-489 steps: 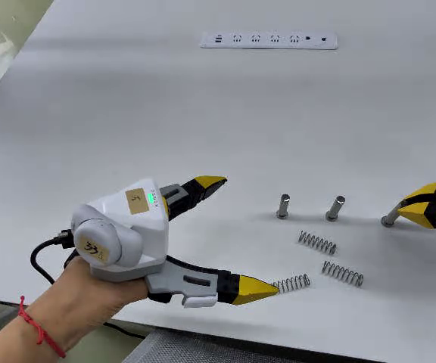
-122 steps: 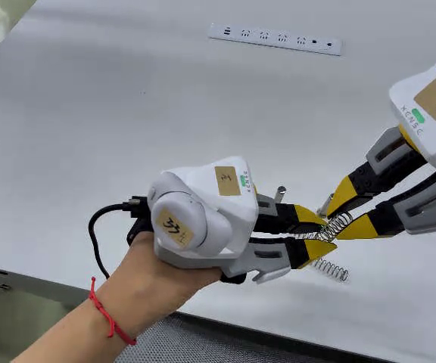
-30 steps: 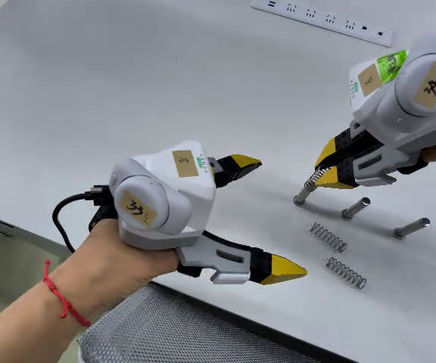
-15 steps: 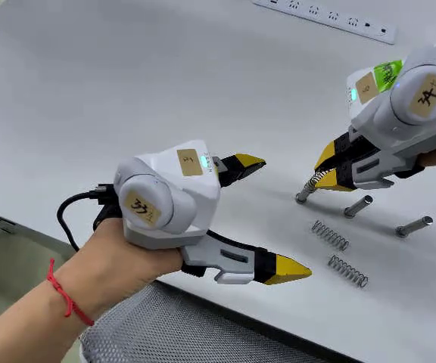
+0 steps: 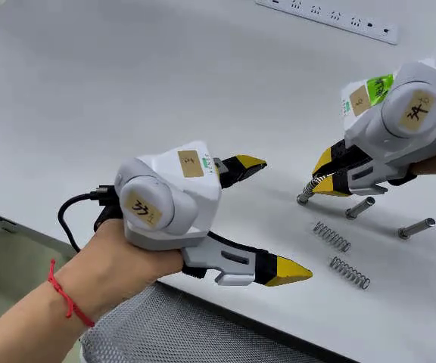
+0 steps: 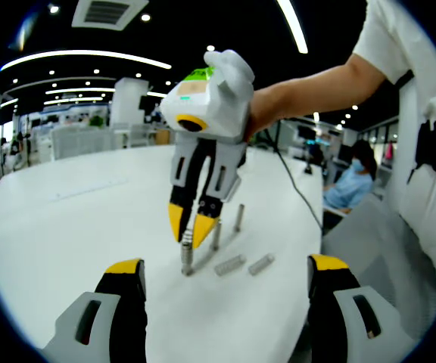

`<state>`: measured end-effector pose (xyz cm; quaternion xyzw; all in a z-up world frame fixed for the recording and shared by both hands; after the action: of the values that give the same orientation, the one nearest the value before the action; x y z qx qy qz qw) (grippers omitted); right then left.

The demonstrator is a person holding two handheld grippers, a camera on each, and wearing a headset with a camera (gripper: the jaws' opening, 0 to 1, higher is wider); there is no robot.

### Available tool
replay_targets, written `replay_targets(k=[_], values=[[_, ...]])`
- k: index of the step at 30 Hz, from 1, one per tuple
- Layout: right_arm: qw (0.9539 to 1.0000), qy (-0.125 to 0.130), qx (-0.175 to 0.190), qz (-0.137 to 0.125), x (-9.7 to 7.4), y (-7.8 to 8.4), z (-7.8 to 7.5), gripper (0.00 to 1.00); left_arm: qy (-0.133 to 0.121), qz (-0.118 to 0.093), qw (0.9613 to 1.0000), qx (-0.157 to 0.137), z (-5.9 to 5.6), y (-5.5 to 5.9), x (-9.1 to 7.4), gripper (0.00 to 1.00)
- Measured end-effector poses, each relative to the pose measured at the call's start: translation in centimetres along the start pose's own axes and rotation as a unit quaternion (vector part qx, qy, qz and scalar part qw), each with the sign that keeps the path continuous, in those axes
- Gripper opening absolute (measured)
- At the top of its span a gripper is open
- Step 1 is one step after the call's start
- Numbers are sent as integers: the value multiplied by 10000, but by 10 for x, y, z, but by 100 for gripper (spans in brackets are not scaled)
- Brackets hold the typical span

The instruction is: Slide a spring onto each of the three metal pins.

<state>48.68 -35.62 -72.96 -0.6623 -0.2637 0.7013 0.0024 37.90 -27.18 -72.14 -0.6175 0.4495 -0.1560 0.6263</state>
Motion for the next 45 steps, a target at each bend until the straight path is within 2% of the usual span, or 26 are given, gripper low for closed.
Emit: replay_targets(k=[26,37,45], values=[[9999,26,-62,113,25,10,-1,12,-10,-6,10000,-32,1,3,-1,89],[9999,48,-60,109,26,10,-2,12,-29,0,10000,-31,1,4,-2,89],[9999,89,-78,103,21,3,7,15,-37,16,10000,-29,0,4,-3,89]])
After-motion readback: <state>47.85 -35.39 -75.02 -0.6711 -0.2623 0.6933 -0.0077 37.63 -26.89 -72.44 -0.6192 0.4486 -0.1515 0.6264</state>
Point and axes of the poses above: the centre of the closed fingertips' face, and the gripper's own axes: x roughly forward along the fingers, z roughly to its left, y roughly out of its underside, the point moved 7 cm from there along -x, roughly backward along the fingers, and after that the axes turned 2 degrees about z, right-handed, at the moved point
